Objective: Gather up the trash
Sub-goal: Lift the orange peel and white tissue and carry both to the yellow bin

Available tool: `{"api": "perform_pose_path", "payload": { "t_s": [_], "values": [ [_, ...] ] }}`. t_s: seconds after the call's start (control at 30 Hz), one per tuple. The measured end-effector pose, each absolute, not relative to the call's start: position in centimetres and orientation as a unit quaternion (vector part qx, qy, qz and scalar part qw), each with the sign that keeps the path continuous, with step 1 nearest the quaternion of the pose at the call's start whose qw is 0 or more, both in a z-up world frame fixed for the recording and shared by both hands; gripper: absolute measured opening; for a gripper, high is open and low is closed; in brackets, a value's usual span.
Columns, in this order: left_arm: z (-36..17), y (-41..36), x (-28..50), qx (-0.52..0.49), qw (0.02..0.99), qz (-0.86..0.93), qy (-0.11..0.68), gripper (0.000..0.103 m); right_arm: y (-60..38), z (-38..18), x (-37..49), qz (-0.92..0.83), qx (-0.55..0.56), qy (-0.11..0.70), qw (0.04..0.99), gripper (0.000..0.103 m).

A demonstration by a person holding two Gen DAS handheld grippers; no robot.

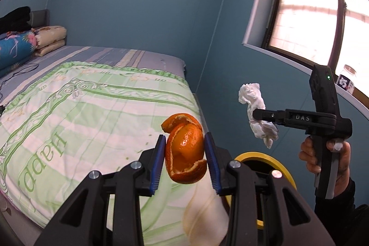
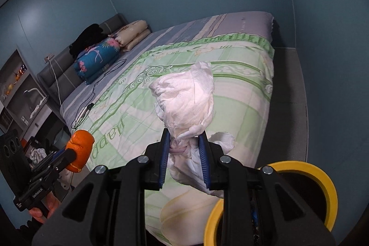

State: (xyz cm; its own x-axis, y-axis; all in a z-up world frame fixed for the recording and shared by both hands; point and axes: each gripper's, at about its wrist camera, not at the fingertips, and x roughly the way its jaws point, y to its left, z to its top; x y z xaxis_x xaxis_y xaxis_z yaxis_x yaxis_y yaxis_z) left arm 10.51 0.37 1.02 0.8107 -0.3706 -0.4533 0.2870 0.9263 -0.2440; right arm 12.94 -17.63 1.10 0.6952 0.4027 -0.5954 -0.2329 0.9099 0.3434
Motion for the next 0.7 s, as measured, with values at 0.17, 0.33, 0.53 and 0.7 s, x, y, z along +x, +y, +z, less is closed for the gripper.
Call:
{"api": "perform_pose_path", "payload": {
  "t_s": [0.17,0.33,0.53,0.7],
  "values": [
    [1.6,-2.1,10.6,-0.070,0.946,-0.194,0.251,0.032,-19.9,0.9,11.3,0.156,0.131,0.341,0.918,0.023],
    [1.8,-4.1,10.6,-0.060,0.942,-0.215,0.252,0.032,-21.8,0.6,9.9,0.142,0.143,0.336,0.920,0.023],
    [2.1,-6.9,10.4,-0.037,0.938,-0.237,0.250,0.032,-23.7,-0.2,8.9,0.121,0.159,0.332,0.922,0.023],
    [2.2,-8.9,10.3,-0.018,0.935,-0.249,0.252,0.032,-24.7,-1.3,8.8,0.107,0.176,0.337,0.919,0.024]
  ]
}}
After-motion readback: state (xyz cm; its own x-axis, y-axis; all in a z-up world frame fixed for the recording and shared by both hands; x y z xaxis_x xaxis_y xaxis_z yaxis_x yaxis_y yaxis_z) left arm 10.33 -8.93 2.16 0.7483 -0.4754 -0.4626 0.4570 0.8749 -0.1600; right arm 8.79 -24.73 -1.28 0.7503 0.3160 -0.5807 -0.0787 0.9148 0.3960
